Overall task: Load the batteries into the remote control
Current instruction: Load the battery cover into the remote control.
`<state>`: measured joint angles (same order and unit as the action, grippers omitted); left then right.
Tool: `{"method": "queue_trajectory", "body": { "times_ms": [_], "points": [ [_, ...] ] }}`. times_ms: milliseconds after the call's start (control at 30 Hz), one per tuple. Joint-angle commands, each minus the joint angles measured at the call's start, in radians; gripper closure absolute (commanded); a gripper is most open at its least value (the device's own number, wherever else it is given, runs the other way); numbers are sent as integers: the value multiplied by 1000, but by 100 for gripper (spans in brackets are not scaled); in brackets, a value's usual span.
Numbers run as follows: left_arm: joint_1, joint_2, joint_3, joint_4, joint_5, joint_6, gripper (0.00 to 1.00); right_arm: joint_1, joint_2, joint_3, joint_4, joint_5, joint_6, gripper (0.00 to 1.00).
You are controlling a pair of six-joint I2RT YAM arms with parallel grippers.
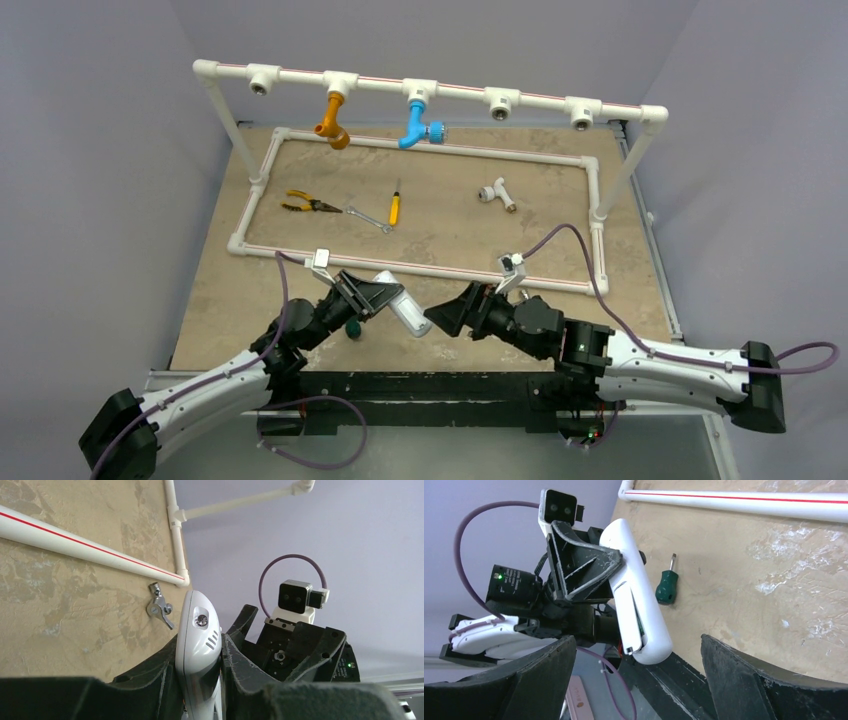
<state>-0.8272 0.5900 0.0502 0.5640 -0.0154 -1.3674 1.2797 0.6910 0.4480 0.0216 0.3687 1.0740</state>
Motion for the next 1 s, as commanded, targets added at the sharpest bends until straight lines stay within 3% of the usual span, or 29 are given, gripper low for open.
{"method": "queue_trajectory", "body": {
  "times_ms": [0,300,533,800,967],
  "points": [
    [-5,7,23,91,2,-35,100,-37,24,-32,188,-109,59,6],
    [-4,14,29,99,9,-38,100,-102,125,-39,266,-250,72,13],
    [-4,14,28,99,11,-36,100,-106,192,-31,287,-287,69,27],
    [-4,14,28,100,9,-36,100,-106,194,-43,291,-278,68,51],
    [-4,14,32,101,11,-35,100,-106,204,-42,287,-281,66,57]
  ]
}}
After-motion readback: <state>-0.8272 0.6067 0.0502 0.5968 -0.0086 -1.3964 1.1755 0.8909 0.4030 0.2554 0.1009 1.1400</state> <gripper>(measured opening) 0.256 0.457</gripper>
